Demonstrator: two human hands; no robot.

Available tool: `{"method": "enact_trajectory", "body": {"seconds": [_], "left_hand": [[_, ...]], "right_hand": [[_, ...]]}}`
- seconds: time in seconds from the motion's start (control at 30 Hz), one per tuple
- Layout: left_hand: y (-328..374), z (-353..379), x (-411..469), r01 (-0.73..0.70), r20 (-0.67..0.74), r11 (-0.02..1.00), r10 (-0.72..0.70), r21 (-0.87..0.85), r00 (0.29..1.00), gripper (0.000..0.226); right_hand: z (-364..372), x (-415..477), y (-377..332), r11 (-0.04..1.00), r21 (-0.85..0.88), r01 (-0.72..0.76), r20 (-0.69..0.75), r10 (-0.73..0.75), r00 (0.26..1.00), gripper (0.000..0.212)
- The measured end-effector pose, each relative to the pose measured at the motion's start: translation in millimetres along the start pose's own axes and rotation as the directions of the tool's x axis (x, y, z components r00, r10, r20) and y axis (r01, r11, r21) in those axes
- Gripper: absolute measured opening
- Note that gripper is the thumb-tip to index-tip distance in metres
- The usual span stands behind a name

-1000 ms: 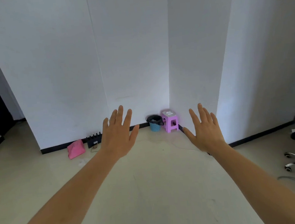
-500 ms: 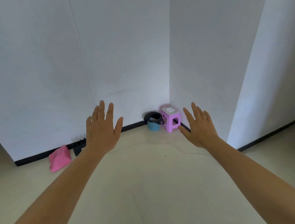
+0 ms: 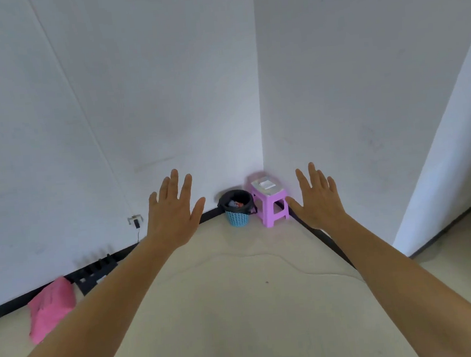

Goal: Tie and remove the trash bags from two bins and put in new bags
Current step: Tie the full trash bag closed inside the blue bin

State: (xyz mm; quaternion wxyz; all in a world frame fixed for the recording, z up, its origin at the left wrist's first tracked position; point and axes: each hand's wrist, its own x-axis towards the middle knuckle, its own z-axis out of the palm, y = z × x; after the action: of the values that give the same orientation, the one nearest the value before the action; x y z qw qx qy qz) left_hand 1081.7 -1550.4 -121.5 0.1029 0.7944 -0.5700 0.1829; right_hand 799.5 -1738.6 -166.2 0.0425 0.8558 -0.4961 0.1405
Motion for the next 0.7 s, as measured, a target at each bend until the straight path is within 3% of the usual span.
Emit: {"method": "enact_trajectory", "body": {"seconds": [0.2, 0.47, 0.7], "left_hand": [[-48, 50, 157, 0.062, -0.051, 0.998, -0.063, -0.027, 0.997, 0.068], [-123, 204, 342, 0.089, 0.069, 0.995, -0.086, -0.053, 0.994, 0.070], [-178, 301, 545, 0.071, 0.166, 0.994, -0.057, -0.081, 0.985, 0.069]], "right_hand": [[28, 182, -25, 0.998, 0.012, 0.057, 0.016, -0.057, 0.998, 0.079], [143, 393, -64, 0.988, -0.030, 0.153, 0.063, -0.150, 0.987, 0.074], [220, 583, -67, 0.995, -0.093, 0.048, 0.176, -0.031, 0.984, 0.074]]}}
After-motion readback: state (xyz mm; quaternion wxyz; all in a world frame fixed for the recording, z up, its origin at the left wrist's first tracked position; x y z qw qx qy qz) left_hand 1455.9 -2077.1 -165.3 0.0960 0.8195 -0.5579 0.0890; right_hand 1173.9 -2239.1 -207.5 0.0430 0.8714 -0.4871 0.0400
